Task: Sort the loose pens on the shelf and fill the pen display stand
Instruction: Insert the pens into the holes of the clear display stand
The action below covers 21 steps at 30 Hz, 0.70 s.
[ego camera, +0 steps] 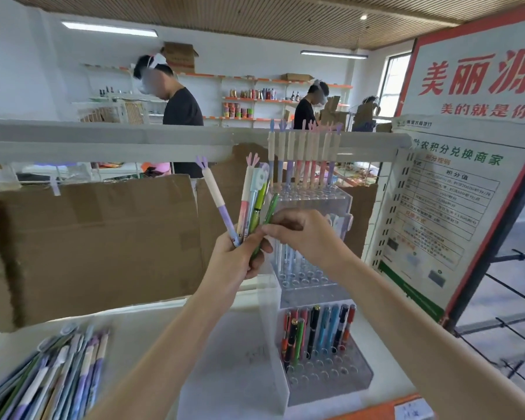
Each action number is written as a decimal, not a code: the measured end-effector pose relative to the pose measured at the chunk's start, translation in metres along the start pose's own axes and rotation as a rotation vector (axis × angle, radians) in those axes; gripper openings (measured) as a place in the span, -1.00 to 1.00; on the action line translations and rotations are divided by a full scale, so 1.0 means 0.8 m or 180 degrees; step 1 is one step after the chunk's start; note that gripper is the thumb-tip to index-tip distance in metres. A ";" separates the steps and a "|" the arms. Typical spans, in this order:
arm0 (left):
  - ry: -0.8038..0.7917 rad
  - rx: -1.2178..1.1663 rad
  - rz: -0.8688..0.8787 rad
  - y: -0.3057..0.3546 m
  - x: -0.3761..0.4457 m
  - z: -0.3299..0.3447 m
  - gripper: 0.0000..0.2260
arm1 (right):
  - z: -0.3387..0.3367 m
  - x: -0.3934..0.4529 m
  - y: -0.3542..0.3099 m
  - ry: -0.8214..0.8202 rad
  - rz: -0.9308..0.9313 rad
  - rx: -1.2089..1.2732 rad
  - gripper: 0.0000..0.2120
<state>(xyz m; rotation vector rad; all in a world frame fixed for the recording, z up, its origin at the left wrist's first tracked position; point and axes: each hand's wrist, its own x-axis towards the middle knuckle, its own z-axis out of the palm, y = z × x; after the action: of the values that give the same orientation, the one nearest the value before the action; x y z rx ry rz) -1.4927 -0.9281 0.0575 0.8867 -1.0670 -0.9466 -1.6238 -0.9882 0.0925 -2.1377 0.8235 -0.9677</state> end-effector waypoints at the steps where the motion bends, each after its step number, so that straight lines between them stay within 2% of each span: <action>1: -0.0025 0.0038 0.0004 -0.003 -0.005 -0.003 -0.86 | 0.003 -0.005 0.002 0.0065 0.0012 -0.0051 -0.85; 4: -0.0095 0.0157 -0.0071 -0.020 -0.020 -0.009 -0.87 | 0.013 -0.022 0.012 0.0210 0.0104 -0.0068 -0.85; 9: 0.0268 0.0382 -0.0454 -0.064 -0.044 -0.019 -0.89 | 0.002 -0.065 0.030 0.0654 0.0518 0.0331 -0.90; 14: 0.0337 0.0446 -0.0515 -0.097 -0.063 -0.016 -0.85 | -0.005 -0.116 0.057 0.0785 0.0404 -0.0358 -0.87; 18: 0.0200 0.0347 -0.0517 -0.102 -0.070 -0.010 -0.80 | 0.008 -0.144 0.088 0.0671 0.0692 -0.0742 -0.86; 21: 0.0196 0.0285 -0.0526 -0.105 -0.074 -0.007 -0.80 | 0.027 -0.155 0.112 0.0586 0.0936 -0.0879 -0.95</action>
<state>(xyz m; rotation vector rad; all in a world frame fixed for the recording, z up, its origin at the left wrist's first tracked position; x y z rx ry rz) -1.5148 -0.9004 -0.0394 1.0842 -1.0009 -1.0077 -1.6970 -0.9427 -0.0355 -2.0902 1.3897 -0.9474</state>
